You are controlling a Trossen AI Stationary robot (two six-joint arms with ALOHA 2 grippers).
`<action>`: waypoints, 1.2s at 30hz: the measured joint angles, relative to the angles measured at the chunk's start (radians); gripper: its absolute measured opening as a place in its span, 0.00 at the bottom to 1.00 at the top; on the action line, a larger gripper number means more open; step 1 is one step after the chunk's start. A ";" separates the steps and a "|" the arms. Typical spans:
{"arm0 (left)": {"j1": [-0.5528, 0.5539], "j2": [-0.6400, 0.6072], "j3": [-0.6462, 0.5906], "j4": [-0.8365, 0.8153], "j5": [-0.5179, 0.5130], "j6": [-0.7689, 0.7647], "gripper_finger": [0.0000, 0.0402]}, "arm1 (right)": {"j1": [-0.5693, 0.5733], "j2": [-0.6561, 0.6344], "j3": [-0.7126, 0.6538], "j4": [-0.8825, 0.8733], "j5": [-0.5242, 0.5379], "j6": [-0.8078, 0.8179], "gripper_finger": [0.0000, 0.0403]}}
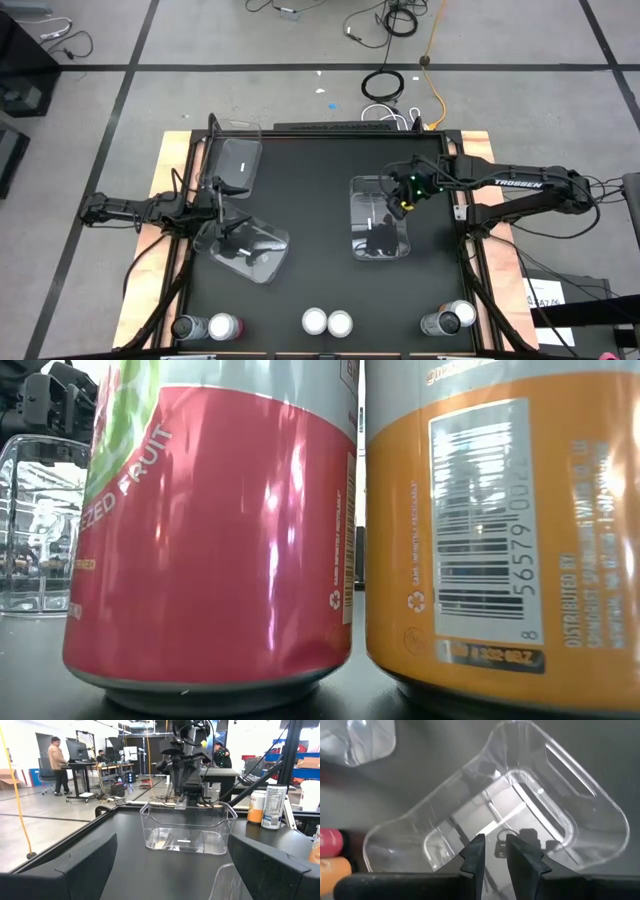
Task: Sort soda cans
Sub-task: Move the middle left transparent bin to the center of the table
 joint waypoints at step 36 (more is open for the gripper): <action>0.000 0.000 0.000 0.015 0.071 -0.550 0.97 | 0.045 0.000 0.000 -0.108 0.005 0.404 0.18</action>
